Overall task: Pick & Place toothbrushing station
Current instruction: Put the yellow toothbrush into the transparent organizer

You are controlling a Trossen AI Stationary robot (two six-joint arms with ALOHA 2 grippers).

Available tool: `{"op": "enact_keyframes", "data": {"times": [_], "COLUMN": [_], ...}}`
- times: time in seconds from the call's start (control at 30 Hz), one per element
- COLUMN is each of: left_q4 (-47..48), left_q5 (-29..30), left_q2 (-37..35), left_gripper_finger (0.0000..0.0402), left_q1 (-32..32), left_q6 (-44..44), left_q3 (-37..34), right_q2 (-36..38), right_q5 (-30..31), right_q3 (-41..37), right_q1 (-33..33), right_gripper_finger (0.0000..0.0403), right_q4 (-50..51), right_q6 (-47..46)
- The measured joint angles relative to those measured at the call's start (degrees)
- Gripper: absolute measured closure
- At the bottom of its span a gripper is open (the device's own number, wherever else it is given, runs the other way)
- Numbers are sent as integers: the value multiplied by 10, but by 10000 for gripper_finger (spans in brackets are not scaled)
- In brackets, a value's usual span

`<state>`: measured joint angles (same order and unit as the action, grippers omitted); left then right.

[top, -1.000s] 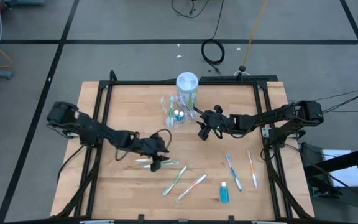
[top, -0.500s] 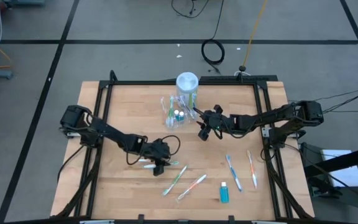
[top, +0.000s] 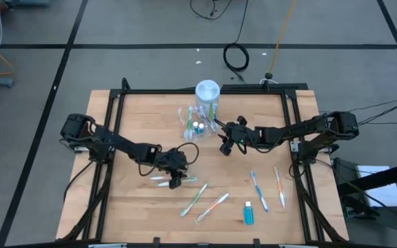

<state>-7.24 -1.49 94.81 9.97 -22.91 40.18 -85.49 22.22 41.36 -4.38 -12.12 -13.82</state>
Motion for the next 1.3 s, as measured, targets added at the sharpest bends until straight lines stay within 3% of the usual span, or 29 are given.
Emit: {"op": "enact_keyframes", "data": {"times": [0.27,0.53,1.3], "left_q4": [1,13,25], "left_q5": [-24,5,-8], "left_q2": [6,12,26], "left_gripper_finger": [229,229,229], "left_q1": [12,13,-13], "left_q6": [8,14,16], "left_q3": [0,0,1], "right_q2": [0,0,0], "right_q5": [0,0,0], "right_q3": [0,0,0], "right_q1": [0,0,0], "right_gripper_finger": [259,259,259], "right_q4": [0,0,0], "right_q6": [0,0,2]}}
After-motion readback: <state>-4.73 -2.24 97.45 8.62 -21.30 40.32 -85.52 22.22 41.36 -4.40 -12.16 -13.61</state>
